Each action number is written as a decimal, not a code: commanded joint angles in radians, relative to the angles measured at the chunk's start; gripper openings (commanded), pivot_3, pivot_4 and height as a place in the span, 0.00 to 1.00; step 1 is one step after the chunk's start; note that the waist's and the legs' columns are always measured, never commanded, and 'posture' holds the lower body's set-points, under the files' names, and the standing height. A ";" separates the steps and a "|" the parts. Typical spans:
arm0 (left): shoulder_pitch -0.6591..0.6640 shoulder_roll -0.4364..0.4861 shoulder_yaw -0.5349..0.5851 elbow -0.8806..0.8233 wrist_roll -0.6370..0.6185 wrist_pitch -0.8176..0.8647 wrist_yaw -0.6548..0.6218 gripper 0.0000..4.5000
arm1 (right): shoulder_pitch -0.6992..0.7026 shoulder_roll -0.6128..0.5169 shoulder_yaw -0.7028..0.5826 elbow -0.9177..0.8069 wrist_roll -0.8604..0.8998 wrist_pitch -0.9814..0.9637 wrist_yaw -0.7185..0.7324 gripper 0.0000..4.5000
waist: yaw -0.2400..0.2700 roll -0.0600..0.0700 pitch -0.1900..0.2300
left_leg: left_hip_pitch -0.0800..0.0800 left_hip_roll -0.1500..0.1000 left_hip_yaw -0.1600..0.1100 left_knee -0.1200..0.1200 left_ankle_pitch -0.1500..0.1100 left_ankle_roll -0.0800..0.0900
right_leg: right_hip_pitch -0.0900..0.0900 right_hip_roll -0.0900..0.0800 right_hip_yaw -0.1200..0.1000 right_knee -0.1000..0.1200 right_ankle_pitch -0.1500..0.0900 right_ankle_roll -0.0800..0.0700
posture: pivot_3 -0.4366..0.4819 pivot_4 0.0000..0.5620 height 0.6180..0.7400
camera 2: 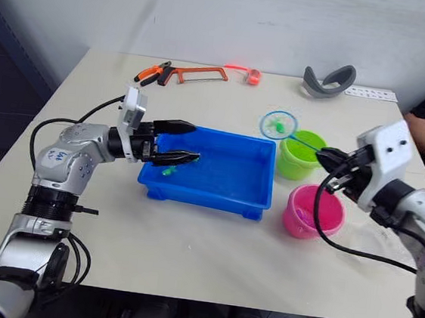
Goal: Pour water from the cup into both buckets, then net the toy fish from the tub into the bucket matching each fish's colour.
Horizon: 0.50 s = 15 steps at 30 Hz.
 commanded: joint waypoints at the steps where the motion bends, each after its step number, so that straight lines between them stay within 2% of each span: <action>1: -0.029 -0.003 -0.006 0.013 0.009 -0.035 -0.014 1.00 | 0.046 -0.085 -0.023 0.045 -0.114 -0.137 0.009 0.00 | 0.000 0.000 0.000 | 0.000 0.000 0.000 0.000 0.000 0.000 | 0.000 0.000 0.000 0.000 0.000 0.000 | 0.48 0.27 1.00; 6: -0.039 -0.006 -0.011 0.033 0.015 -0.051 -0.023 1.00 | 0.098 -0.154 0.042 0.124 -0.262 -0.337 0.012 0.00 | -0.001 0.000 0.000 | 0.001 0.000 0.001 0.000 0.000 0.000 | 0.000 0.000 0.000 0.000 0.000 0.000 | 0.48 0.27 1.00; 15: -0.032 -0.002 -0.009 0.019 0.011 -0.051 -0.018 1.00 | 0.172 -0.309 0.202 0.301 -0.644 -0.836 -0.005 0.00 | 0.001 0.000 0.000 | 0.001 0.000 0.001 0.000 0.000 0.000 | 0.000 0.000 -0.001 0.000 0.000 0.000 | 0.48 0.27 1.00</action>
